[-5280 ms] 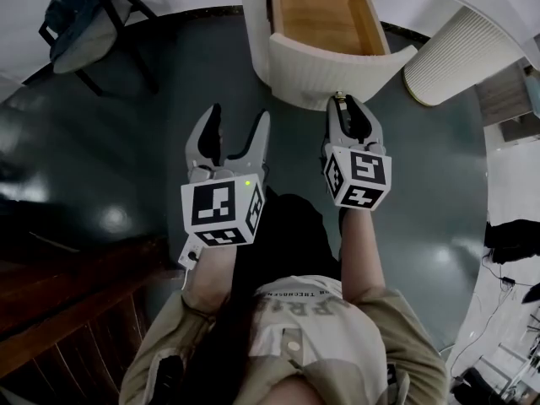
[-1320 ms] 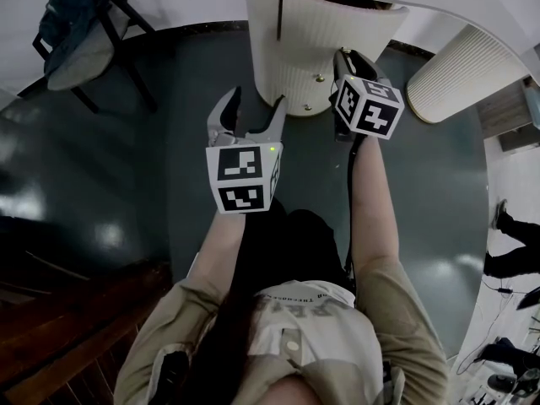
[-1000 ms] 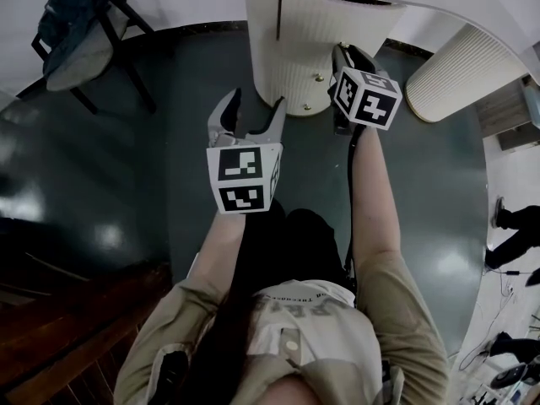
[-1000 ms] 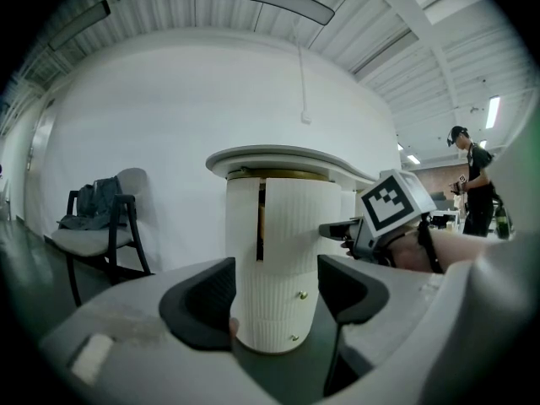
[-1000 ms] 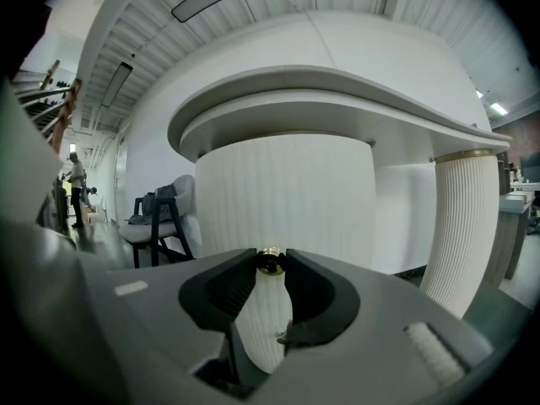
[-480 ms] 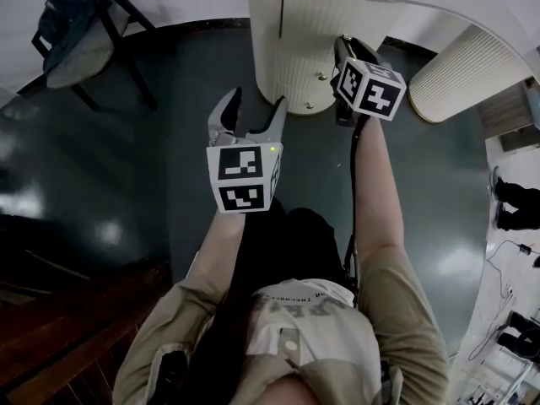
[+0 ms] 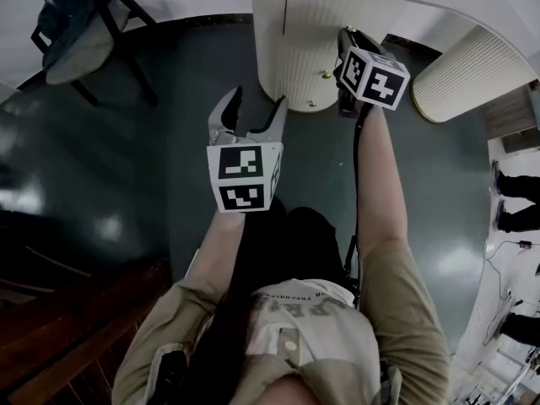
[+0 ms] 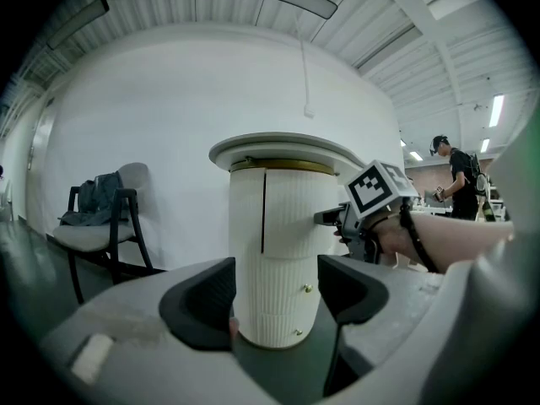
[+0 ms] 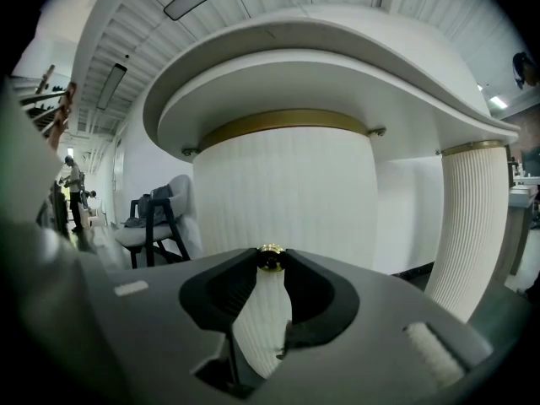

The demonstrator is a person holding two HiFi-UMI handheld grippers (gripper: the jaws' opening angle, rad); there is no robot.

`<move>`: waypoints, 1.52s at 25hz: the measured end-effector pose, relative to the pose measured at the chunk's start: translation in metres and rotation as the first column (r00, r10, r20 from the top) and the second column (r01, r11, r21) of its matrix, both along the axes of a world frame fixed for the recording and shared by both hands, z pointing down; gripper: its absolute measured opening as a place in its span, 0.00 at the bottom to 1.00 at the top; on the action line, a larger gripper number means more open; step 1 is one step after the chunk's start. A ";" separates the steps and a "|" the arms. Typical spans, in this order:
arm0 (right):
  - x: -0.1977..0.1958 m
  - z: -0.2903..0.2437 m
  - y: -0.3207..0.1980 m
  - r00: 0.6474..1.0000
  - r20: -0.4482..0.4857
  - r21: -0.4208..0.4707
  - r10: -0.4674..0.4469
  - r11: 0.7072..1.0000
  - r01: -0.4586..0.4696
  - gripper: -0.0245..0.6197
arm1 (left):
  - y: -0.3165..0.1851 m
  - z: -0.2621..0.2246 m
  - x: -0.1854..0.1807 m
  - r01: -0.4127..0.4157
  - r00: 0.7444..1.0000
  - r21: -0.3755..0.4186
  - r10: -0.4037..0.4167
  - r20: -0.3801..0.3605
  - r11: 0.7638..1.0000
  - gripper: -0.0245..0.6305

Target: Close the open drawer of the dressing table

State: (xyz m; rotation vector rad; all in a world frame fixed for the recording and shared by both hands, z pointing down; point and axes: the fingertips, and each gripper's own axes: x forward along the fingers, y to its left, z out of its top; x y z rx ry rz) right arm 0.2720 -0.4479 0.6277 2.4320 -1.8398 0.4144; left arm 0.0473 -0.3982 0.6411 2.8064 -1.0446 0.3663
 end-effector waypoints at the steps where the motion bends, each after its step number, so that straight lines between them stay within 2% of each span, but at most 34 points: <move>1: 0.001 0.000 0.000 1.000 -0.004 -0.006 0.003 1.000 -0.003 0.20 | -0.001 0.000 0.000 0.000 1.000 0.001 0.000 0.001 1.000 0.52; 15: 0.003 0.000 -0.008 1.000 -0.020 -0.038 -0.003 0.999 0.003 0.21 | -0.003 0.005 -0.002 0.016 1.000 -0.017 -0.016 -0.002 1.000 0.52; 21: 0.003 0.001 -0.007 1.000 -0.016 -0.044 0.005 0.999 -0.006 0.21 | 0.003 0.001 -0.004 0.005 1.000 0.002 -0.005 0.008 1.000 0.52; 26: 0.003 0.000 -0.006 0.999 -0.039 -0.049 0.002 0.999 -0.004 0.21 | 0.005 -0.007 -0.006 0.014 1.000 0.010 -0.013 -0.023 1.000 0.53; 27: 0.003 -0.001 -0.006 0.999 -0.043 -0.044 -0.002 0.999 0.000 0.23 | 0.005 -0.009 -0.006 0.015 0.999 0.008 -0.015 -0.035 1.000 0.55; 29: 0.000 0.000 -0.005 0.998 -0.052 -0.039 -0.018 0.999 0.016 0.35 | 0.006 -0.012 -0.008 0.015 0.999 0.009 -0.015 -0.048 1.000 0.56; 32: -0.003 -0.002 -0.003 0.997 -0.069 -0.027 -0.034 0.999 0.033 0.43 | 0.006 -0.015 -0.010 0.016 0.999 0.019 -0.015 -0.052 1.000 0.56; 38: -0.002 -0.009 0.009 0.996 -0.079 0.010 -0.029 1.000 0.030 0.45 | 0.010 -0.019 -0.007 0.009 0.998 0.028 -0.007 -0.056 1.000 0.56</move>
